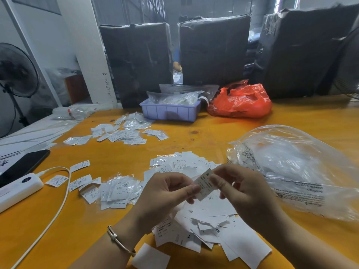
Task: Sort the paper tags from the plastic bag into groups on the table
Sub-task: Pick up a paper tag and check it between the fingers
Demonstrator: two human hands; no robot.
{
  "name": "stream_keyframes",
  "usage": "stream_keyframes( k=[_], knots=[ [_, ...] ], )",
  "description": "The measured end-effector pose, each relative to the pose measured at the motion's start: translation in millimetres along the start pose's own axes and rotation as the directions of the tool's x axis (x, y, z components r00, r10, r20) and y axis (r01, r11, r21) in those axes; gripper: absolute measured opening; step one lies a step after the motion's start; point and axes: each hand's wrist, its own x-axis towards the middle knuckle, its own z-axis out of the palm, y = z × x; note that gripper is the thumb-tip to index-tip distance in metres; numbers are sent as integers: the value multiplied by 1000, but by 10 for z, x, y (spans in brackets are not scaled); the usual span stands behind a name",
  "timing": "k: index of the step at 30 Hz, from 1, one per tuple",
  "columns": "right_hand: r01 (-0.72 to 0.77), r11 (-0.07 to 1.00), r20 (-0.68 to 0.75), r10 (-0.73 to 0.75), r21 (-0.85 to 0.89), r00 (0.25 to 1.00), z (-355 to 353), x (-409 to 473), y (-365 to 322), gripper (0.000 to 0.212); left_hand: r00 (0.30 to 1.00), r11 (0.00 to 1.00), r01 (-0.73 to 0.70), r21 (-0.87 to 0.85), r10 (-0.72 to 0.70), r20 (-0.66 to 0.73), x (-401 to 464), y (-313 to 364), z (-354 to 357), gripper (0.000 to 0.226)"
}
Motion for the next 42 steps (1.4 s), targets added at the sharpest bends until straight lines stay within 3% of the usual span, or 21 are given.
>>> stream_keyframes(
  k=[8,10,14,17,23,29,34,39,42],
  knots=[
    [-174,917,-1,186,360,982,33,-27,-2,12,999,999,32,-26,-32,0,-2,-3,17,16],
    [-173,944,14,176,282,984,68,-33,-12,12,999,999,39,-16,-39,-5,1,-11,21,19],
    [-39,999,22,39,-34,999,119,-39,-30,18,998,999,47,-29,-48,-39,8,-2,20,19],
    [10,986,26,-6,-164,1000,86,-47,-51,53,995,998,49,-39,-52,-80,14,0,14,16],
    [122,944,240,-48,-306,970,143,-70,-42,69,996,993,56,-101,-62,-57,4,-2,11,14],
    [29,988,109,-12,-149,994,112,-68,-25,51,995,993,67,-92,-73,-64,16,-23,4,23],
    [-120,980,99,106,159,989,120,-29,14,2,997,994,58,-95,-63,-42,25,-53,1,20],
    [-104,976,113,84,189,990,112,-26,15,12,998,992,40,-117,-34,48,24,-74,1,16],
    [-104,975,103,84,198,991,116,-24,26,10,1000,996,15,-91,-13,18,35,-54,-35,16]
  ],
)
